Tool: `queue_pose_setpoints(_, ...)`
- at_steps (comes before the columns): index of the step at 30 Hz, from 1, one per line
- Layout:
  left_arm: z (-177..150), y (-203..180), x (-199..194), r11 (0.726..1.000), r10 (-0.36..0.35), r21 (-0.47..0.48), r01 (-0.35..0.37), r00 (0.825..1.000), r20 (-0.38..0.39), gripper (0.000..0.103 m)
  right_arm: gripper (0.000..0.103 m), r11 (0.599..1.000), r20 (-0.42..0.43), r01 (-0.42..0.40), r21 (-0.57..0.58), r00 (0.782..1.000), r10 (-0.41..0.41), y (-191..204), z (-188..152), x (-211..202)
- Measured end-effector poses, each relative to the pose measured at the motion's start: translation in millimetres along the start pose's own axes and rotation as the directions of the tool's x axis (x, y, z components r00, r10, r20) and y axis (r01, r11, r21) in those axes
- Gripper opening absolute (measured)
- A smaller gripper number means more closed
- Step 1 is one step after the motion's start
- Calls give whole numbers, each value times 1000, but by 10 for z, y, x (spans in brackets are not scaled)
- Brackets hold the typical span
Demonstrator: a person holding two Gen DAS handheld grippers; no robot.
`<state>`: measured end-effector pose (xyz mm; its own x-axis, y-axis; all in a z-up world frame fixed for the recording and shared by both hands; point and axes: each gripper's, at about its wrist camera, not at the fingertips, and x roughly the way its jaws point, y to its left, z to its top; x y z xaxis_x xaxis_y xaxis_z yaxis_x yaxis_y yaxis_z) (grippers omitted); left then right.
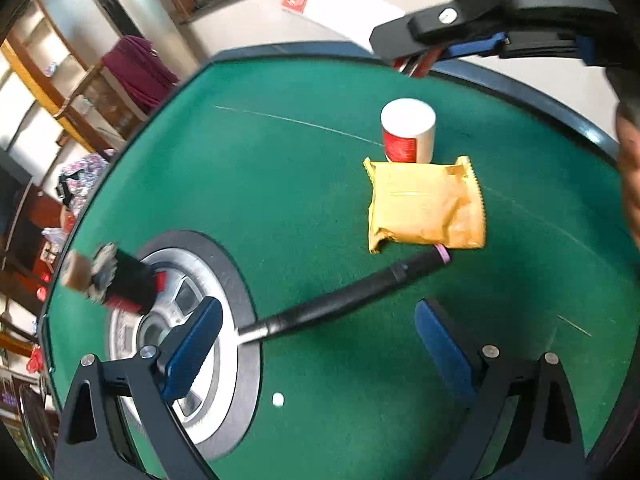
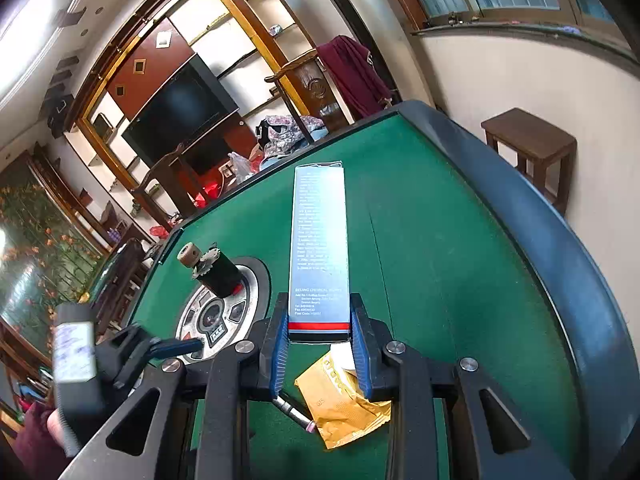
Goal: Organize objects
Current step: 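Lift the medicine box with right while left grasps the second black marker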
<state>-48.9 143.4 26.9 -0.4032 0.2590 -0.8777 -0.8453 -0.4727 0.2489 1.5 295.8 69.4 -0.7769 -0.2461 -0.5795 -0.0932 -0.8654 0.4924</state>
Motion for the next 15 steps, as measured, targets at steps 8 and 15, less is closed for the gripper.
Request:
queue_pose_setpoints(8,63,63,286,989,-139,-70,133,987,-82,80,31,1000,-11,-15,26,1000,15,-45,-91,92)
queue_pose_setpoints(15,-173,-114,117,974,-190,-136,179,979,-71,22,32,999,-30,-41,12,999,41,-24,-149,147)
